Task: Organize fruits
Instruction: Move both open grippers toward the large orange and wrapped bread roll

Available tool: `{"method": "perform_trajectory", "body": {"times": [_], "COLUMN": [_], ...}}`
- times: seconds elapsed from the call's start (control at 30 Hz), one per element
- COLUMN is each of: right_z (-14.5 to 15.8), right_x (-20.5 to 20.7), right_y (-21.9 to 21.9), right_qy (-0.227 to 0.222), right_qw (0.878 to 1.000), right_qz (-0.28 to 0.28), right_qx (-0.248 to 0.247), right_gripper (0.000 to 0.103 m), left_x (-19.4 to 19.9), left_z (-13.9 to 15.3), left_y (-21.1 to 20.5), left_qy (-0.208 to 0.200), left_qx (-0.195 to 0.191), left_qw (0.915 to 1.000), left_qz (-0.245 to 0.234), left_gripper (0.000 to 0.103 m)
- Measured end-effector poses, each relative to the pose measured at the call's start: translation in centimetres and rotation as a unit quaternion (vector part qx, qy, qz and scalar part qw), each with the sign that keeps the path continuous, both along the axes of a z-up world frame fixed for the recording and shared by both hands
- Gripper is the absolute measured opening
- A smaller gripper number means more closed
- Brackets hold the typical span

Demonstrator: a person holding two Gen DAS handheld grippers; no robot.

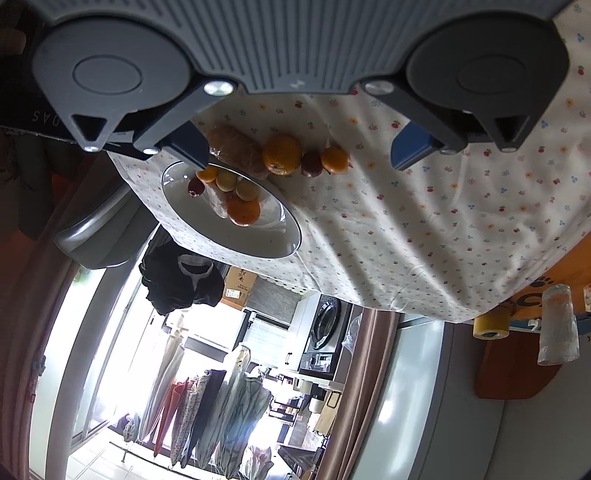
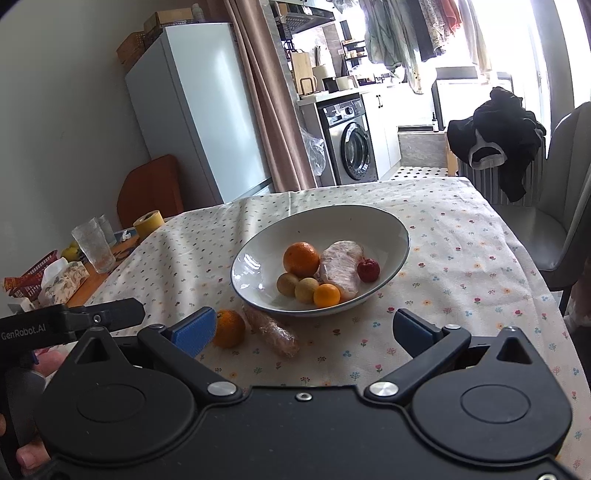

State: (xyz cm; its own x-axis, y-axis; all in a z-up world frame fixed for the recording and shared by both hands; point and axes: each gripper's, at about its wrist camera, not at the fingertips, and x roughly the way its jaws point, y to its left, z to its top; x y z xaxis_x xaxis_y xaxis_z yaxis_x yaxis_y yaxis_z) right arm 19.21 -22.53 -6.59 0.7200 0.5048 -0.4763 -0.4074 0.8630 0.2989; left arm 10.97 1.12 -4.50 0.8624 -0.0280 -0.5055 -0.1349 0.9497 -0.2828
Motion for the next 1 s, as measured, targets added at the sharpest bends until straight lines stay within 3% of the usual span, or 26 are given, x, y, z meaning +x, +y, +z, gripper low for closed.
{"method": "perform_trajectory", "body": {"times": [0.53,0.83,0.9,1.0], "right_z": [-0.7,-1.5,-1.8,-2.3], "right_x": [-0.8,-1.4,-1.2,-0.8], "right_y": [0.0,1.1,1.2,1.6], "right_qy": [0.009,-0.005,-0.005,0.0], "right_qw": [1.0,1.0,1.0,0.999], "right_qz": [0.026,0.024,0.024,0.027], "right_qx": [0.001,-0.017,-0.017,-0.02], "right_gripper": [0.103,0.103,0.1,0.088], "left_x": [-2.2,-2.4,-2.2,-1.5], "left_z": [-0.7,-2.2,-2.7,-3.2], "left_y": [1.4,2.1,2.4,2.5], "left_qy": [0.002,0.005,0.012,0.022], "left_qx": [-0.016,-0.005,-0.01,-0.012], "left_qw": [0.9998,0.9999,0.9999,0.9997], "left_qz": [-0.011,-0.008,0.002,-0.007], "left_gripper": [0.103,0.103,0.103,0.103]}}
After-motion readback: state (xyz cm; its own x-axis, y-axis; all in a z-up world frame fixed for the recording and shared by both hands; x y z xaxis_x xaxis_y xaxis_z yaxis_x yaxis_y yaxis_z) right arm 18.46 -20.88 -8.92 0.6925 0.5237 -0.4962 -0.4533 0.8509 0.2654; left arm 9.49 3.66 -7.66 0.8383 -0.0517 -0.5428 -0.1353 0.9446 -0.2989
